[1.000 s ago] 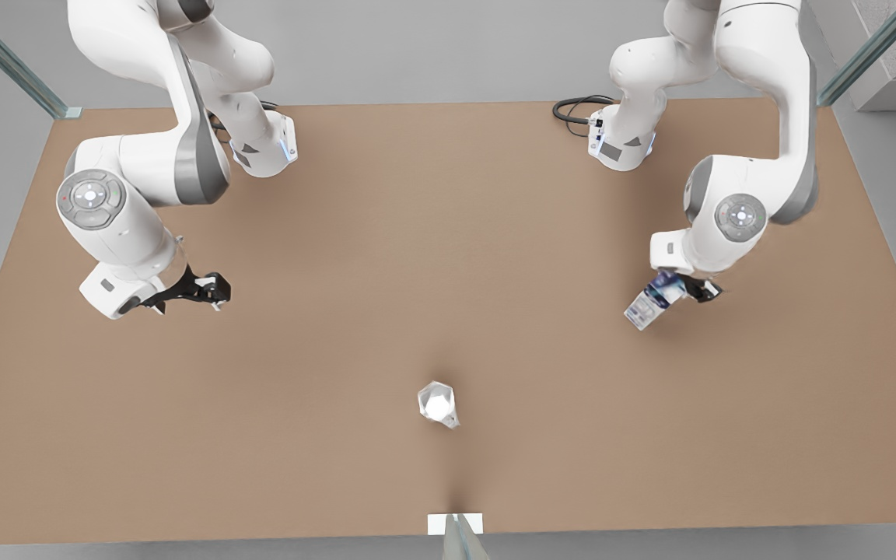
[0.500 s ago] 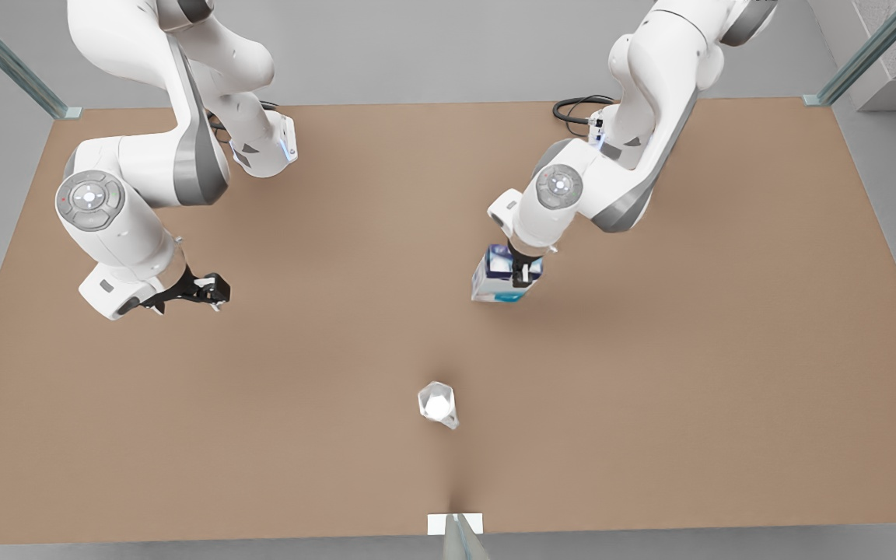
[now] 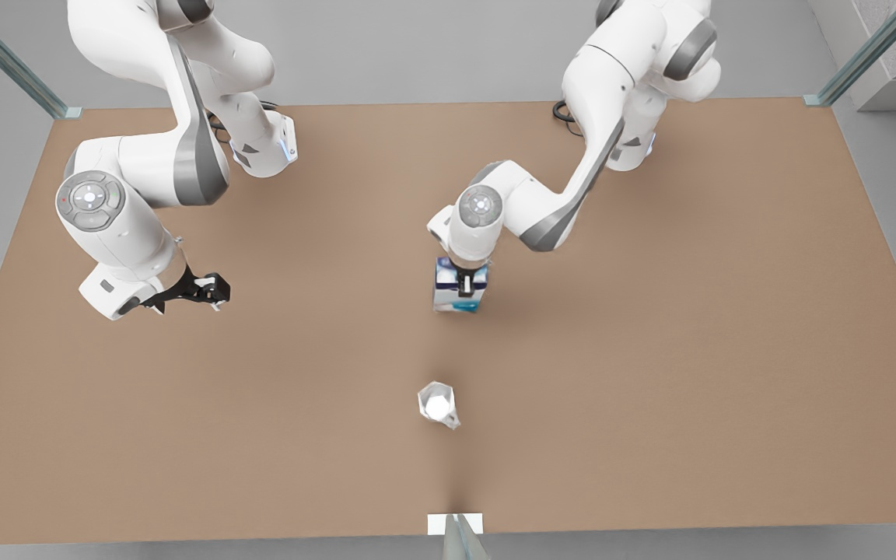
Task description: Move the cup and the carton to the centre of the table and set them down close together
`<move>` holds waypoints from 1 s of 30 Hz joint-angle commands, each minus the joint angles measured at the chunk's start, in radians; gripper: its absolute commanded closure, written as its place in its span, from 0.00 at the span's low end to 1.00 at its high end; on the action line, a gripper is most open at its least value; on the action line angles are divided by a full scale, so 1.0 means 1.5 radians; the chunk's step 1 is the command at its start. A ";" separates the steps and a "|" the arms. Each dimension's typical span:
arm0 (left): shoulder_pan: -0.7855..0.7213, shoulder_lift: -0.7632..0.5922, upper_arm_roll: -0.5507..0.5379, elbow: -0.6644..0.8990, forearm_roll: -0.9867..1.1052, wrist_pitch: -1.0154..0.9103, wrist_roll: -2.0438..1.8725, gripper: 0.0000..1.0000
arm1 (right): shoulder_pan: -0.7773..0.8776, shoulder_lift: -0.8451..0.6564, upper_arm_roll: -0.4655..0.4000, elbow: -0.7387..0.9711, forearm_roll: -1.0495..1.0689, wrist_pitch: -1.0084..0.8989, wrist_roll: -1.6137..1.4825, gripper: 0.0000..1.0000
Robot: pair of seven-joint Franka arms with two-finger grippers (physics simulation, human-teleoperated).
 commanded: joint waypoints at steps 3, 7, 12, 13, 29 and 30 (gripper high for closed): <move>-0.024 0.024 0.002 0.037 -0.019 0.000 -0.014 0.30 | 0.000 0.000 0.000 0.000 0.000 0.000 0.000 0.00; -0.045 0.056 0.057 0.055 -0.017 0.008 -0.006 0.30 | 0.000 0.000 0.000 0.000 0.000 0.000 0.000 0.00; -0.068 0.066 0.057 0.057 -0.019 0.010 -0.021 0.00 | 0.000 0.000 0.000 0.000 0.000 0.001 0.000 0.00; -0.069 0.065 0.057 0.057 -0.019 0.009 -0.019 0.00 | 0.000 0.000 0.000 0.000 0.000 0.001 0.000 0.00; -0.005 -0.096 0.057 0.056 -0.077 -0.137 -0.138 0.00 | -0.001 0.006 -0.004 0.001 0.004 0.002 0.000 0.00; 0.026 -0.107 0.058 0.060 -0.075 -0.173 -0.224 0.00 | -0.002 0.006 -0.005 0.002 0.015 0.002 0.000 0.00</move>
